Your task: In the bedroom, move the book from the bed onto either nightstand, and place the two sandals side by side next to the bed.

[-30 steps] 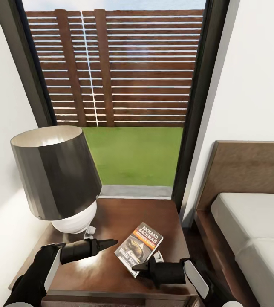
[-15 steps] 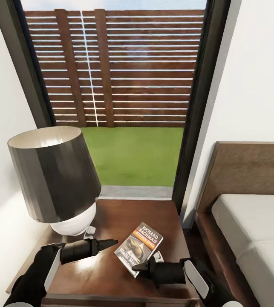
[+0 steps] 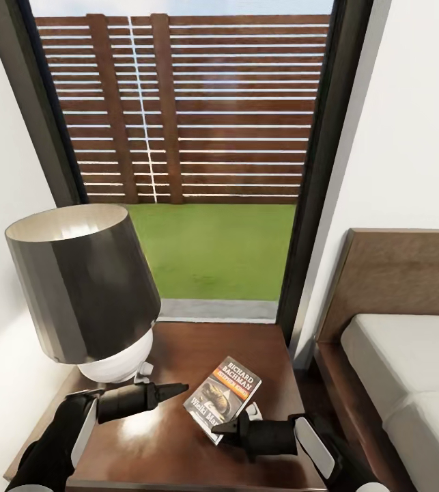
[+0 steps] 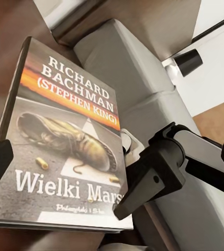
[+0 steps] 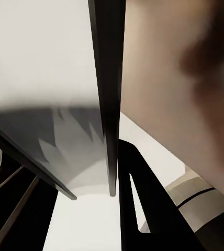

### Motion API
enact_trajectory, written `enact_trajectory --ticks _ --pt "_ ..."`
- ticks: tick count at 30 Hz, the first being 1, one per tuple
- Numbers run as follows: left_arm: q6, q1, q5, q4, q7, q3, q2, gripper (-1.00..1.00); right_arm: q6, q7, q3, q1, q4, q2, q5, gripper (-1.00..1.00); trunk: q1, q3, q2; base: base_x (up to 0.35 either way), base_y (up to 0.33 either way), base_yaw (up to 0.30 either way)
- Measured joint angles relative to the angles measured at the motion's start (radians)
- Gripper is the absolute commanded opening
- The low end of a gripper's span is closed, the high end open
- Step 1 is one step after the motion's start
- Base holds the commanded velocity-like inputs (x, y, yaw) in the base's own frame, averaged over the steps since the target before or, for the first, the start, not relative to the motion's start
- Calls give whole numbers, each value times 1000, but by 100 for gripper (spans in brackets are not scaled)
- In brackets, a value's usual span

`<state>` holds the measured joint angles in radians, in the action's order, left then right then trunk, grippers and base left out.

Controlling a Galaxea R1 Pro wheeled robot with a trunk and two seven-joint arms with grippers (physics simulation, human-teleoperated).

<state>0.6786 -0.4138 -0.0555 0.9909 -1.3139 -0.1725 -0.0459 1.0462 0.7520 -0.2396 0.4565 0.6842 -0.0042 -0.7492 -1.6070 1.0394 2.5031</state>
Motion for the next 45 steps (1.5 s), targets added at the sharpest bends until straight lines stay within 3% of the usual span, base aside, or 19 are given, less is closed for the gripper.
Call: enact_trajectory --ticks 24,28,36,40,45 --pt "0 0 0 0 0 1 0 100 0 0 0 0 0 0 0 -100 -1 8 0 0 0 0" --pt "0 0 0 0 0 1 0 100 -1 0 0 0 0 0 2 -100 -3 23 1 0 0 0" --pt "0 0 0 0 0 1 0 100 0 0 0 0 0 0 0 -100 -3 23 1 0 0 0" --pt "0 0 0 0 0 1 0 100 0 4 1 0 1 0 -9 -100 -4 38 2 0 0 0" --pt "0 0 0 0 0 1 0 100 0 5 1 0 1 0 -7 -100 -4 39 2 0 0 0"
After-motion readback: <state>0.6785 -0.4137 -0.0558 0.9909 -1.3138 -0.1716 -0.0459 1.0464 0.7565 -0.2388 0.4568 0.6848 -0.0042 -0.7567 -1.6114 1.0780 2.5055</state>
